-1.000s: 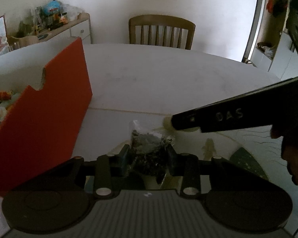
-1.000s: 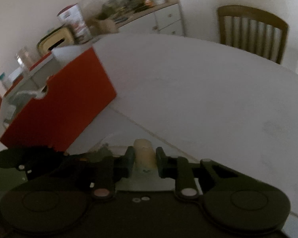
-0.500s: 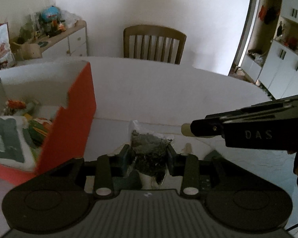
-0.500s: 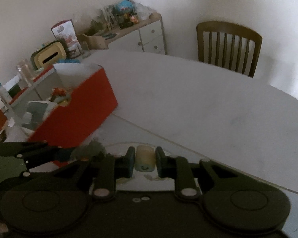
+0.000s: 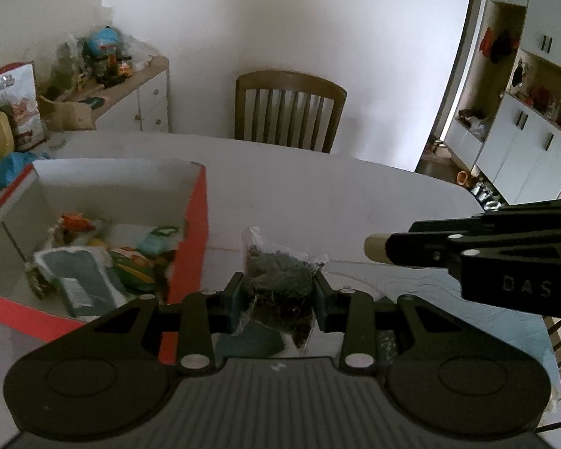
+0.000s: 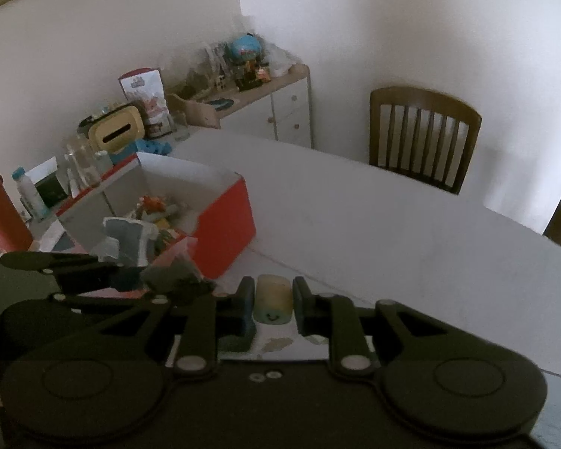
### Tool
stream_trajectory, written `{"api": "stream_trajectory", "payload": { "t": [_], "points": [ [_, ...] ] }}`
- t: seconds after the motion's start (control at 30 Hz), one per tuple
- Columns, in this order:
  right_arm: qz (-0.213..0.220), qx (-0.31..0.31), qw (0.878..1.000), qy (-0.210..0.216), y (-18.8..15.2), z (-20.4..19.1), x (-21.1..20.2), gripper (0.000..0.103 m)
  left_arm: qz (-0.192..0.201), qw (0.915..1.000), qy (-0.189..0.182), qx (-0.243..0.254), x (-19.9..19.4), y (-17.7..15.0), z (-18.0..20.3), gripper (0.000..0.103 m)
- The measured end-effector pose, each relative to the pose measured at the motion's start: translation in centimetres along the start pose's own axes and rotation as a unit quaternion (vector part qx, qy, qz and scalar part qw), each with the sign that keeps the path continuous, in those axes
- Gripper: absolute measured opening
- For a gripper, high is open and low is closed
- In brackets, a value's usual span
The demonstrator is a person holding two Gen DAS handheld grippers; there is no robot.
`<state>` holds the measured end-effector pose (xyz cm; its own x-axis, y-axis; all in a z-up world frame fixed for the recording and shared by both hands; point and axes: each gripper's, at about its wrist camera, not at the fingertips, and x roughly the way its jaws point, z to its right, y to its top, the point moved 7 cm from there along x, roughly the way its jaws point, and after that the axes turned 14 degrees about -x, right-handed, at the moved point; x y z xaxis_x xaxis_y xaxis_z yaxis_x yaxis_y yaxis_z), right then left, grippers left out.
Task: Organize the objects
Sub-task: 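Carry dark bag in left tool and cream cylinder in right tool over the box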
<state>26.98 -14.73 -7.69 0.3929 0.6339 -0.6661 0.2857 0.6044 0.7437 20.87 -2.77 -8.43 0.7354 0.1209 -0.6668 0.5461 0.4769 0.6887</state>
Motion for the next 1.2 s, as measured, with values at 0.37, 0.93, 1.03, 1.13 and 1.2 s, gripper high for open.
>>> {"api": "stream_trajectory", "payload": {
  "t": [0.37,0.93,1.03,1.13,1.2],
  "points": [
    [0.013,-0.006,1.0,-0.01,3.0,-3.2,-0.7,0.02,-0.001,1.0,0.002,-0.007,-2.7,3.4,-3.9,0.036],
    [0.015,0.015,0.999,-0.026,8.7,-10.0,4.6,0.02,-0.011,0.9999,-0.002,-0.005,-1.8,9.3,-15.8,0.036],
    [0.013,0.027,0.999,-0.03,9.4,-10.7,6.1,0.02,-0.017,0.9998,0.007,-0.011,-0.9,10.1,-18.1,0.036],
    [0.01,0.042,0.999,-0.03,9.8,-10.9,7.4,0.02,-0.023,0.9996,0.013,-0.012,0.0,10.8,-19.9,0.036],
    [0.007,0.054,0.998,-0.031,9.9,-10.8,8.3,0.02,-0.029,0.9993,0.013,-0.017,0.7,11.3,-20.9,0.036]
  ]
}}
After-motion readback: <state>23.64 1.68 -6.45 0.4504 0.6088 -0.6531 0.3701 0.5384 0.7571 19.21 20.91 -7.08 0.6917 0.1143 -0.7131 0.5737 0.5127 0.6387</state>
